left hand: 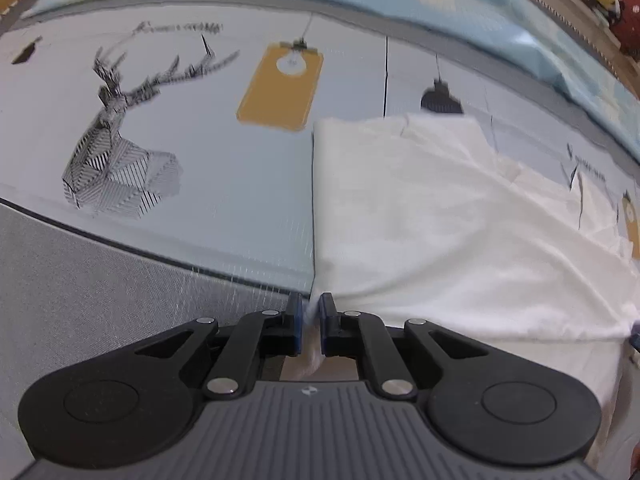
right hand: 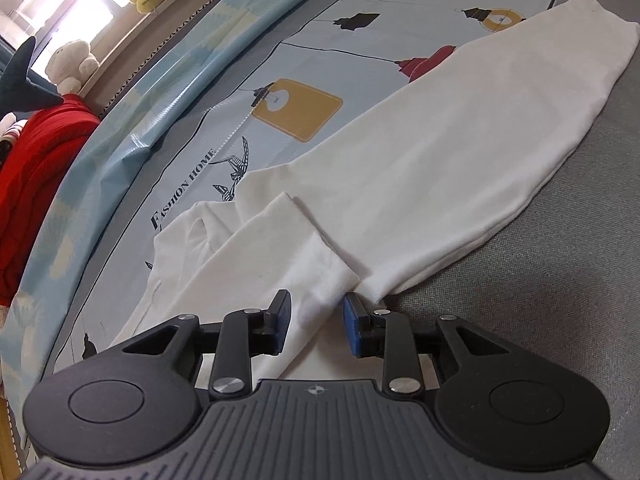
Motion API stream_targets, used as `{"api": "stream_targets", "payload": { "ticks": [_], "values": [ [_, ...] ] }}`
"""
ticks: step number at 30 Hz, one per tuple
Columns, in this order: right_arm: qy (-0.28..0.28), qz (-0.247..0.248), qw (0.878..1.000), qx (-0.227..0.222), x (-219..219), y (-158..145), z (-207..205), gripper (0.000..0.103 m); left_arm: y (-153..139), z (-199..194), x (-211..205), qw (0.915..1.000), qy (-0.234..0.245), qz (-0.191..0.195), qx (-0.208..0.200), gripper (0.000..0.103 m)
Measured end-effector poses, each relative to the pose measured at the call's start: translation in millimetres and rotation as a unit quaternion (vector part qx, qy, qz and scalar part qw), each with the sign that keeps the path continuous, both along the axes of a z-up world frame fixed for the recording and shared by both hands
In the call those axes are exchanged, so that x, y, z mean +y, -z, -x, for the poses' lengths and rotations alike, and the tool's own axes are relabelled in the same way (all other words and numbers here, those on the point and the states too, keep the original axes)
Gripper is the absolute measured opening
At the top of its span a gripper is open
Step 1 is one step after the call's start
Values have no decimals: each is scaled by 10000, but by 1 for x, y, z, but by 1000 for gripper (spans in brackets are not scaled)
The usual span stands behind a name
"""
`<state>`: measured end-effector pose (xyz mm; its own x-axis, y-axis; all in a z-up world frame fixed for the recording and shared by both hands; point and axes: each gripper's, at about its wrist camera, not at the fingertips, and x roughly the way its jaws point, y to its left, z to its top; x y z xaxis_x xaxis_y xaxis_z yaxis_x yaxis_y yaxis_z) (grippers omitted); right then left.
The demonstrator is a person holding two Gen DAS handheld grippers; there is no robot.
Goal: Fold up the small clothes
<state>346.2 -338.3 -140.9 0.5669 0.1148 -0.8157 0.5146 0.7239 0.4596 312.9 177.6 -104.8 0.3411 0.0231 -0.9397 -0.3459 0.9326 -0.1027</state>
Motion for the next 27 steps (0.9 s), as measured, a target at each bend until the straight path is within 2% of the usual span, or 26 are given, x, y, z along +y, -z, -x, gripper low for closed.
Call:
{"api": "stream_targets", "payload": {
  "ticks": [1,3,5,7,8,10,11,12,13,15,17,19,20,21,23,25,26,27],
  "values": [
    [-22,33,10000,-18,0,-1,0,0,-7,0,0,9998,-60,64,-171,9],
    [68,162,9996,-212,-1,-9,3,1,-18,0,1,9978,-143,403,-504,9],
    [138,316,9967,-735,0,-28,8,1,-20,-1,0,9941,-111,817,-711,9],
    [-17,614,9923,-1073,6,-45,9,1,-12,-3,-3,9945,-81,880,-558,9],
    [-69,672,9922,-1046,7,-47,7,1,-4,-4,-4,9965,-56,758,-350,10],
    [-93,749,9950,-647,7,-38,4,3,12,-5,-6,9991,-18,413,131,10],
    [-43,803,9960,-383,6,-32,4,5,17,-4,-3,9992,-88,301,235,12],
    [75,879,9961,-76,4,-25,4,7,19,-3,0,9991,-183,280,259,19],
    [215,942,9953,102,1,-21,6,7,17,-3,1,9990,-269,273,232,19],
    [452,945,9945,74,-7,-22,10,8,3,-3,0,9990,-353,286,-54,19],
    [476,865,9947,-272,-10,-29,12,9,-8,-6,-6,9976,-291,517,-344,19],
    [353,497,9962,-617,-12,-32,12,20,-5,-8,-9,9947,-295,924,-355,22],
    [319,43,9973,-661,-16,-26,11,24,2,-9,-9,9932,-334,1089,-224,22],
    [354,-371,9968,-605,-19,-19,11,24,10,-9,-8,9928,-383,1135,-41,22],
    [357,-649,9967,-324,-20,-6,10,24,20,-9,-11,9945,-429,935,215,22],
    [229,-306,9992,134,-16,1,6,24,18,-11,-14,9957,-404,810,186,22],
    [261,-212,9992,215,-16,2,6,24,13,-13,-17,9959,-402,803,123,25],
    [353,-296,9988,170,-20,1,7,24,5,-14,-20,9958,-383,826,17,34]
  ]
}}
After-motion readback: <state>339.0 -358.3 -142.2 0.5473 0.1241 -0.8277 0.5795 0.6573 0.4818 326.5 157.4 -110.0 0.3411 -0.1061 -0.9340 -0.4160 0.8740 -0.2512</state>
